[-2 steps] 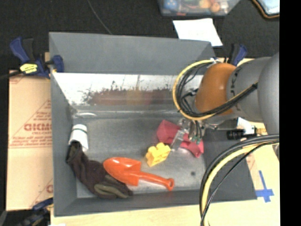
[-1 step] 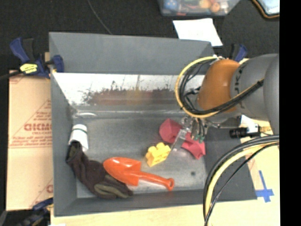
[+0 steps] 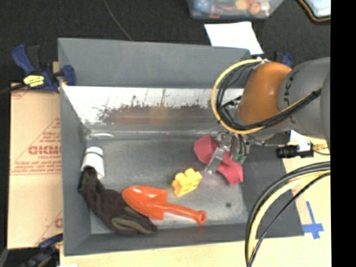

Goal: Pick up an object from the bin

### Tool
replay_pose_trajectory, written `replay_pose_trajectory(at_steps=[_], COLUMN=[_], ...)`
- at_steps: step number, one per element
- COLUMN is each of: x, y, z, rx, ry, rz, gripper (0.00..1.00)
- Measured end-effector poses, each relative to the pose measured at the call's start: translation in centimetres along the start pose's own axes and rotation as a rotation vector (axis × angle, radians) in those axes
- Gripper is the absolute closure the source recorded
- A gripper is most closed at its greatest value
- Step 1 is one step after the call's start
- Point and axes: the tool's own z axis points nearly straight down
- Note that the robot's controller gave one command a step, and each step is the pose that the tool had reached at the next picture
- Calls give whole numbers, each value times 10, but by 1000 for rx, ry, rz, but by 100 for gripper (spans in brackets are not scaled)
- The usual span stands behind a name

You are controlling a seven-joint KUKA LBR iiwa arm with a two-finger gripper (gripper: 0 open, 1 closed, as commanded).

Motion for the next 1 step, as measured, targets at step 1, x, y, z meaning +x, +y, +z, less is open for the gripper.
replay_pose_trajectory(at_steps=[1], x=[1], y=[-1], z=[-25], rx=[2], ry=[7], rz=[-3], gripper=[100])
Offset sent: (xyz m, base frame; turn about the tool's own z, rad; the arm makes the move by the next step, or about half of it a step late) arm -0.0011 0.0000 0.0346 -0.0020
